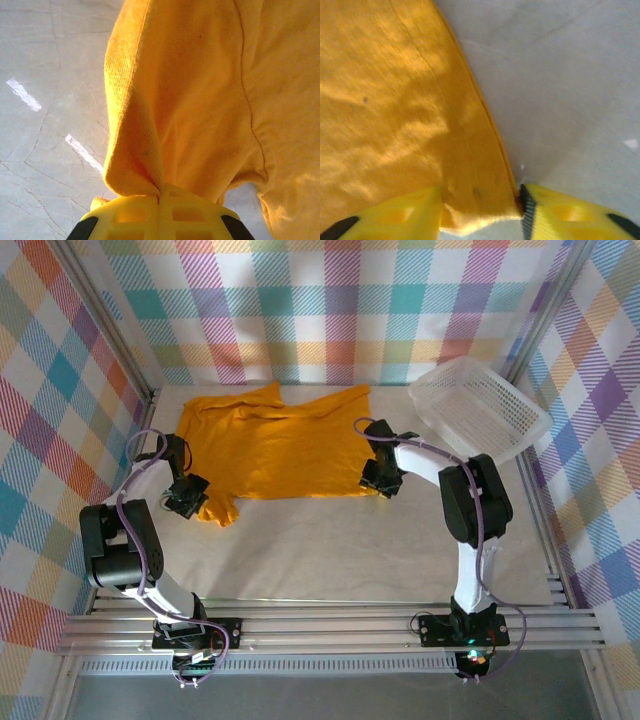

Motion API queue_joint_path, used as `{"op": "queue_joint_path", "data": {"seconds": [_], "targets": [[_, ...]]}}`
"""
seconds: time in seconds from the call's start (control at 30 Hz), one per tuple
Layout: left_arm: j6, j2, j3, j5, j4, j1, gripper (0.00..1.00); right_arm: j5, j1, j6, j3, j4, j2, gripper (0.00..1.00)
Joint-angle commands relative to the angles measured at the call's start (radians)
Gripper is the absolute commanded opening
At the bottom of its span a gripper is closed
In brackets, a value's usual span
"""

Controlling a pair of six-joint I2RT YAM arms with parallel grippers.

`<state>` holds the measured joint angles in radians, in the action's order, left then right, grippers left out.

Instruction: Fold and stack the t-shirts

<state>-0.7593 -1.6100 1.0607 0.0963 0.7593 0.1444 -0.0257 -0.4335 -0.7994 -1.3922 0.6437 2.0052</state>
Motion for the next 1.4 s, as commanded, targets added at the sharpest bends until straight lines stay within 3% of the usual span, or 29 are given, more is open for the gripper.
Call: {"op": "queue_joint_path", "data": {"seconds": [0.0,0.07,0.17,0.33,0.53,0.9,1.13,1.37], "targets": [[-0.013,0.048,-0.015,0.03,0.034,-0.01,0.0,-0.004,-0.006,0.009,-0.066,-0.001,0.053,0.27],[-0.022,0.068,0.0,0.038,0.036,-0.012,0.0,-0.012,-0.004,0.034,-0.102,-0.016,0.043,0.11],[-0.049,0.11,0.055,0.058,0.036,-0.015,0.0,-0.035,-0.004,0.077,-0.152,-0.044,-0.022,0.0],[-0.099,0.184,0.249,0.07,0.045,-0.018,0.0,-0.071,0.001,0.171,-0.26,-0.075,-0.165,0.0],[-0.183,0.291,0.473,0.004,0.073,-0.018,0.0,-0.082,0.007,0.247,-0.351,-0.126,-0.339,0.0],[-0.262,0.663,0.572,-0.21,-0.006,-0.018,0.0,-0.09,0.007,0.285,-0.213,-0.21,-0.774,0.0],[-0.281,0.548,0.72,-0.138,0.035,-0.018,0.0,-0.098,0.008,0.286,-0.217,-0.198,-0.83,0.0],[-0.256,0.34,0.737,-0.008,-0.024,-0.016,0.0,0.024,0.046,0.234,-0.252,-0.288,-0.655,0.0]]}}
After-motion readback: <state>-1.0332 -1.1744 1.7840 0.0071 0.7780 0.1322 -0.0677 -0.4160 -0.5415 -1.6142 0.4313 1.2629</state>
